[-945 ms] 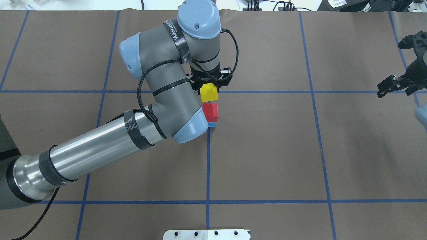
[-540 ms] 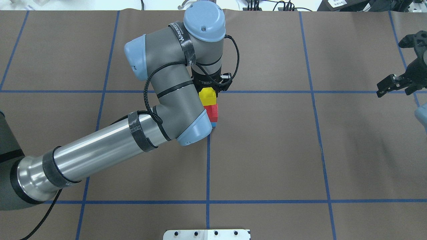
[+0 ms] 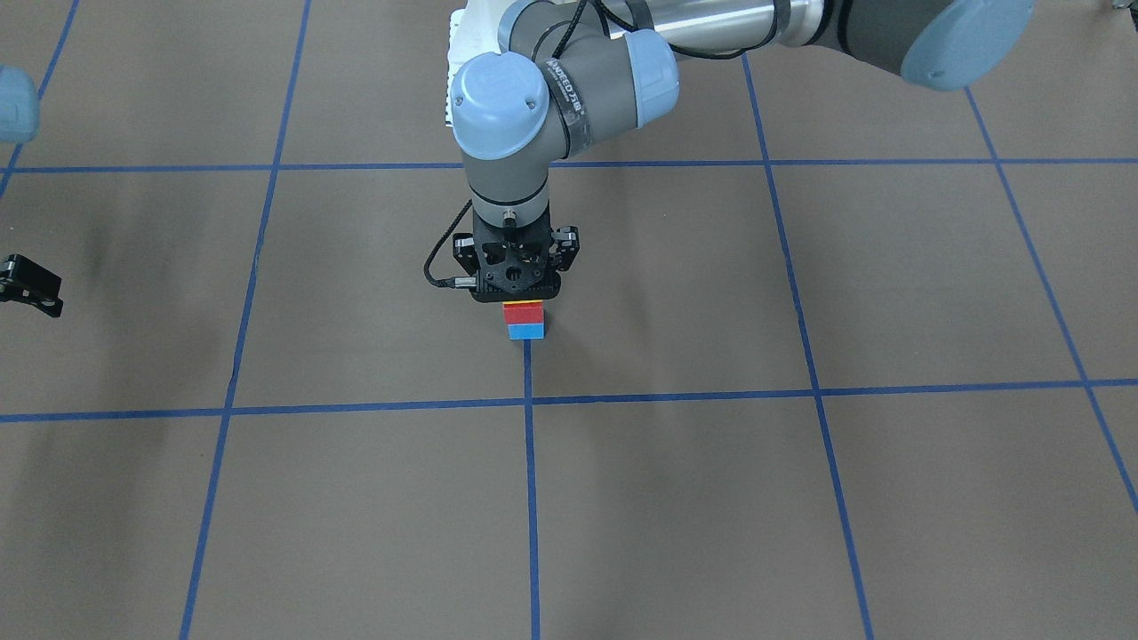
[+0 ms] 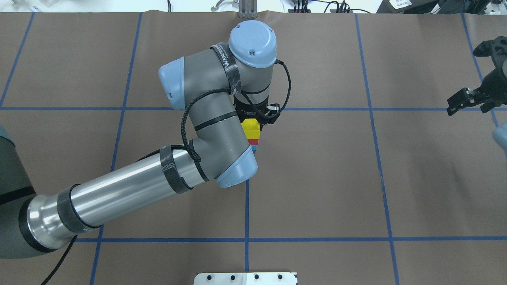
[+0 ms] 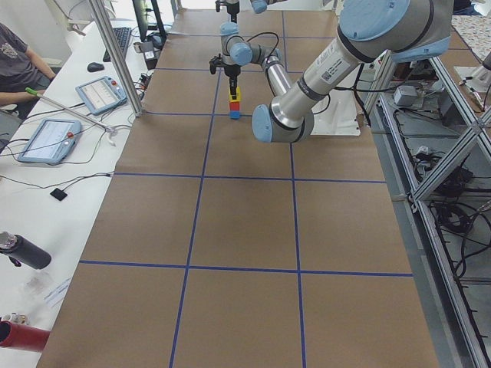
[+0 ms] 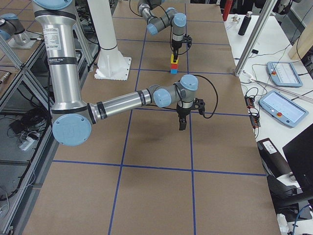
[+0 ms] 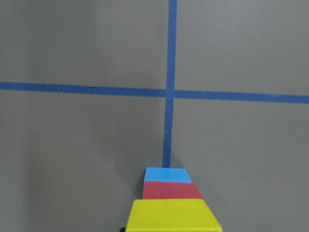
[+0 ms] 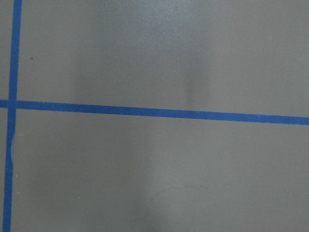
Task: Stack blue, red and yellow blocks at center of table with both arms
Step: 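Lower the yellow cube onto the red cube with the left gripper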
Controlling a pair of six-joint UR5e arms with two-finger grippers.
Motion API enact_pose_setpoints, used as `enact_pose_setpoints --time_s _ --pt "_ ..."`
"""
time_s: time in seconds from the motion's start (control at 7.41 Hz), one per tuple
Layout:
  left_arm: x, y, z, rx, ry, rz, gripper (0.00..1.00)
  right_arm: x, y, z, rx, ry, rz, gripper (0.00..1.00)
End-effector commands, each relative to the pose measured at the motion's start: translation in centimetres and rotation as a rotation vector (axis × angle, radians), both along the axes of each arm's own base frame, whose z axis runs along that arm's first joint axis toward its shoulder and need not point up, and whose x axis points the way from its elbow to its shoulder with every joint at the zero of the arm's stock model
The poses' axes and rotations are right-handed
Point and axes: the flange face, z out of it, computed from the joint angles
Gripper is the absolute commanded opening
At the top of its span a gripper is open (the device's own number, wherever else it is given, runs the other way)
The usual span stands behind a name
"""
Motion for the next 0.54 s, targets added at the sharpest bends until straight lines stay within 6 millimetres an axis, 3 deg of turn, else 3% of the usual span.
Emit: enact_pose_setpoints --time_s 0.0,0.4 --pt "0.05 0.14 -0.16 0.007 0.004 0.008 0.00 0.07 -0.03 0.05 -0.001 0.000 0.002 1.00" --pt "-0.21 0.00 -0.28 0.019 0.009 0.008 0.00 -0.02 -0.04 0.36 -0.007 0.003 0.000 1.00"
